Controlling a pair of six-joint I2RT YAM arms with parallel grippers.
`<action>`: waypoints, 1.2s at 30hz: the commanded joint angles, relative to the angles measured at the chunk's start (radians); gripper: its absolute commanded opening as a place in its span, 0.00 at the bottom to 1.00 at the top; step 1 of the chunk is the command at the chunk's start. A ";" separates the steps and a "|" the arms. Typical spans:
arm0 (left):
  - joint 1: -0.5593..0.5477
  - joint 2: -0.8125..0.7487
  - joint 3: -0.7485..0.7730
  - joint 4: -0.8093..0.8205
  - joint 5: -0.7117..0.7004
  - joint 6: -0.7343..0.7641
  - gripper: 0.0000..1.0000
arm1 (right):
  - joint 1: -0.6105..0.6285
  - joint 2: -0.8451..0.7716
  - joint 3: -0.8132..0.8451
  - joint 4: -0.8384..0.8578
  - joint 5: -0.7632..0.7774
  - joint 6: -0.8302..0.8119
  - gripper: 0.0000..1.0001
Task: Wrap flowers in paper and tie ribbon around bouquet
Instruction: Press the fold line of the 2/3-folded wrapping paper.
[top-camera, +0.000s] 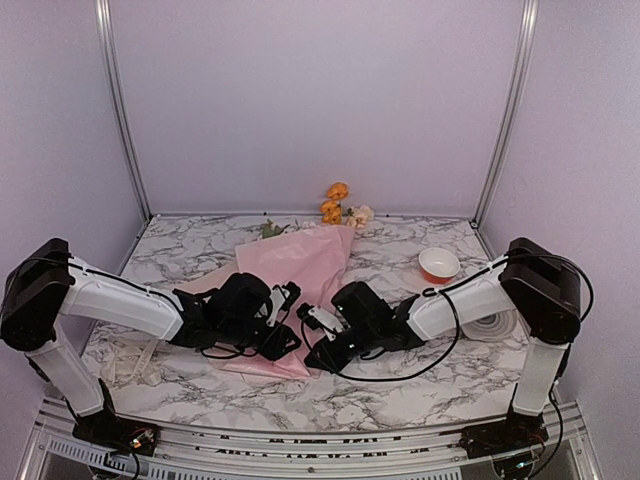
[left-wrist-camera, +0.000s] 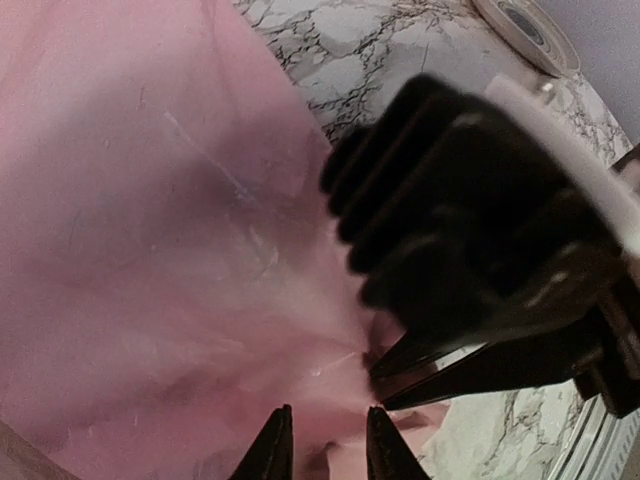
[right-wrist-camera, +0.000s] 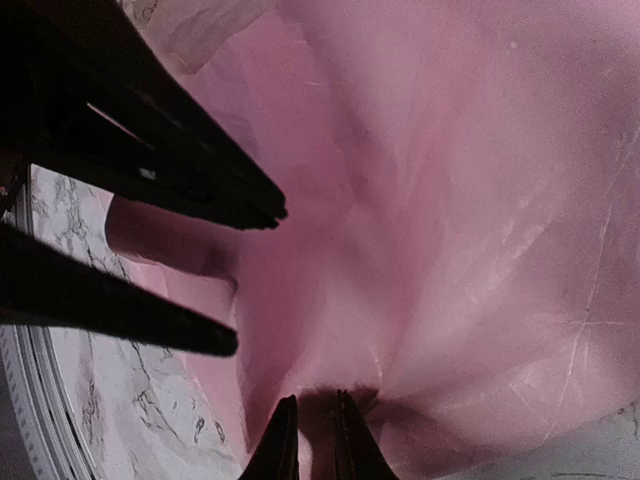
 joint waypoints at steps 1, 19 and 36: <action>-0.018 -0.002 0.058 -0.078 -0.024 0.028 0.26 | 0.000 0.016 -0.026 -0.055 -0.037 0.039 0.13; -0.031 -0.027 -0.127 -0.268 -0.113 -0.076 0.20 | -0.018 0.017 -0.042 -0.041 -0.041 0.070 0.13; -0.054 -0.273 -0.068 -0.283 -0.186 0.124 0.24 | -0.017 0.037 -0.012 -0.091 -0.031 0.057 0.13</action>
